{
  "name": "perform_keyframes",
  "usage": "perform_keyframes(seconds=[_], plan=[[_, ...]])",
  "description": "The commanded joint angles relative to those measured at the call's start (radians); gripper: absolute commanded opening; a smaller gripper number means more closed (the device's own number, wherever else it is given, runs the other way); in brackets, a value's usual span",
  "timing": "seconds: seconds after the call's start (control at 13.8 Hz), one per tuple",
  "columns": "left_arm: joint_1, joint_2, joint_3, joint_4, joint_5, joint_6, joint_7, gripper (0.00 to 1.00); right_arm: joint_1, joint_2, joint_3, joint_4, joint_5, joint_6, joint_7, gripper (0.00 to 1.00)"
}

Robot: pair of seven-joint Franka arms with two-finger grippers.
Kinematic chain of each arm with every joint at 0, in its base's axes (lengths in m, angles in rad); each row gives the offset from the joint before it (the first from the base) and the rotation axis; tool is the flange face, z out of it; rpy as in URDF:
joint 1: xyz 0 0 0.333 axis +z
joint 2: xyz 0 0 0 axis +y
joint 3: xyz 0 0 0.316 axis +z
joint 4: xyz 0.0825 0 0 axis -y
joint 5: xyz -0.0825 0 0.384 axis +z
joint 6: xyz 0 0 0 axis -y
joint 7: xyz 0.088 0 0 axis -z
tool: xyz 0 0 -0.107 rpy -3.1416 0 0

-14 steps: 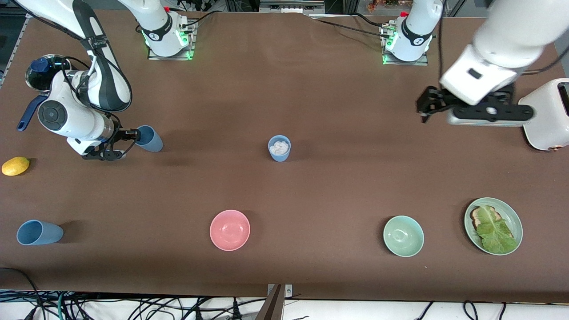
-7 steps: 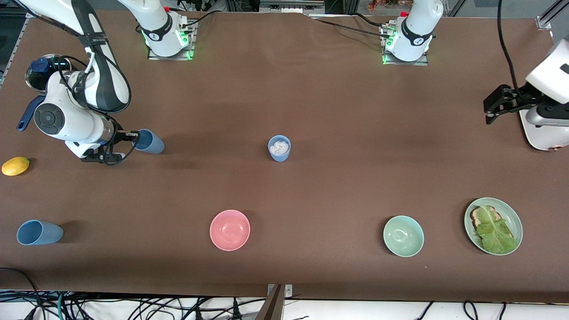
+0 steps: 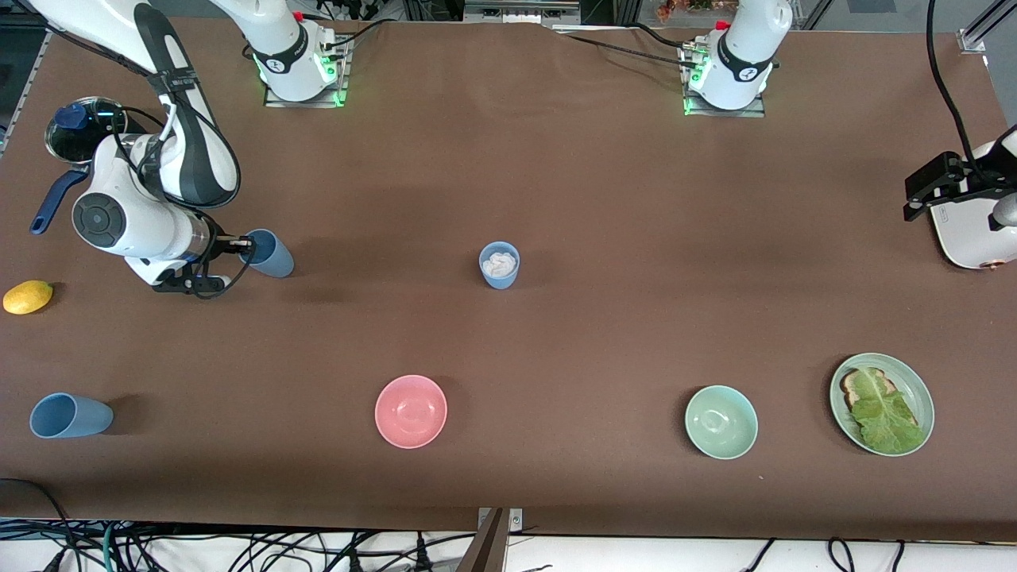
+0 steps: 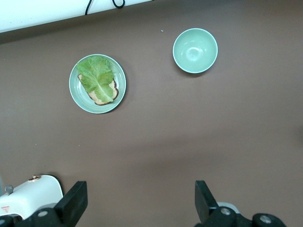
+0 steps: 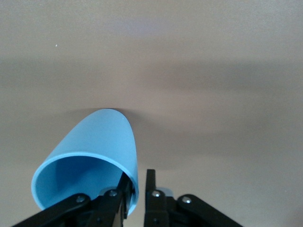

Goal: Stack blue cups with both arms
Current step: 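Lift the blue cup with the right gripper over the tissue cup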

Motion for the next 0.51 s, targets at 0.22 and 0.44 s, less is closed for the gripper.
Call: perform_keyframes(seconds=[0.22, 0.44], plan=[[-0.001, -0.075, 0.003, -0.089, -0.025, -0.005, 0.016, 1.0, 0.001, -0.007, 0.001, -0.005, 0.014, 0.001, 0.01, 0.0], [-0.002, -0.083, 0.004, -0.099, -0.025, -0.023, -0.017, 1.0, 0.003, -0.018, 0.011, 0.016, 0.013, -0.014, 0.008, 0.0]])
